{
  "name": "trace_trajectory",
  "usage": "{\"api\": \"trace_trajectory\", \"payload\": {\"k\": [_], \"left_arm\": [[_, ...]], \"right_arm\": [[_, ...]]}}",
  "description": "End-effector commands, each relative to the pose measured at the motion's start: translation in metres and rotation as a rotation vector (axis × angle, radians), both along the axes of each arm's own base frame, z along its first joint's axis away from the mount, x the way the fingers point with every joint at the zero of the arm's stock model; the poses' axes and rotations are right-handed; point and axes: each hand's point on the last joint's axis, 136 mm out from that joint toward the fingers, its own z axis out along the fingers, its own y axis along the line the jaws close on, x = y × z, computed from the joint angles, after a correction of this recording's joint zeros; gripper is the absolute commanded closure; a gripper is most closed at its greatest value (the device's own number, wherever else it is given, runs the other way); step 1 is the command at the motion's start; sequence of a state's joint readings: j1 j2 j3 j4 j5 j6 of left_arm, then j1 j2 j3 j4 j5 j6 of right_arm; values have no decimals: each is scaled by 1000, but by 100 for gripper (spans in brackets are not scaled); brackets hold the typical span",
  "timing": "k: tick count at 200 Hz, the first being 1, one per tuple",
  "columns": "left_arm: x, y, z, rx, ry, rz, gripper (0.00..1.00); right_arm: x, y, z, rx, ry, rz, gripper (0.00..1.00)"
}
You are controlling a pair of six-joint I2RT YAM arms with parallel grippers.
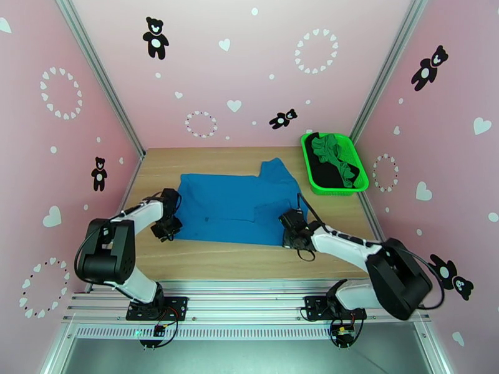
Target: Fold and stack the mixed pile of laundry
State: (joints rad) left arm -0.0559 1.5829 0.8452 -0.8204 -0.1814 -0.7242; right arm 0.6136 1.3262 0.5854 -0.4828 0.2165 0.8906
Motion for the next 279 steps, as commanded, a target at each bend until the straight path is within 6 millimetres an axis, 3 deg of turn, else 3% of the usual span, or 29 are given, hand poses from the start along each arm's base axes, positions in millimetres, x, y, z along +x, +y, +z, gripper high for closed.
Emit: {"api": "trace_trajectory", "payload": {"k": [1, 39, 52, 63, 79, 105, 128, 158, 183, 200, 235, 258, 279], "left_arm": [[-35, 5, -6, 26, 77, 14, 65], [-37, 4, 15, 16, 17, 15, 57], [-30, 4, 31, 16, -18, 10, 35], [-14, 5, 55, 27, -72, 4, 23], [8, 10, 90, 56, -134, -7, 15], [50, 18, 134, 88, -207, -25, 14], [102, 15, 145, 41, -253, -63, 16], [178, 6, 134, -26, -295, -138, 21], [232, 6, 110, -46, -279, -176, 36], [258, 14, 86, -39, -226, -182, 39], [294, 22, 43, -39, -191, -187, 40], [304, 23, 22, -47, -182, -183, 40], [311, 19, 3, -82, -187, -186, 39]], "right_arm": [[-25, -20, 0, -52, 43, -33, 100], [-23, -19, 13, -40, 7, -12, 98], [-11, -15, 29, -51, -20, 27, 92], [1, -11, 46, -58, -41, 68, 86], [24, -1, 77, -41, -83, 136, 78], [69, 15, 123, 25, -147, 240, 65], [115, 29, 151, 93, -161, 313, 61], [179, 47, 164, 164, -141, 383, 59], [228, 57, 153, 192, -117, 405, 58], [251, 65, 143, 220, -106, 417, 58], [281, 79, 112, 257, -75, 426, 58], [295, 83, 95, 256, -75, 426, 57], [309, 80, 81, 228, -84, 410, 49]]}}
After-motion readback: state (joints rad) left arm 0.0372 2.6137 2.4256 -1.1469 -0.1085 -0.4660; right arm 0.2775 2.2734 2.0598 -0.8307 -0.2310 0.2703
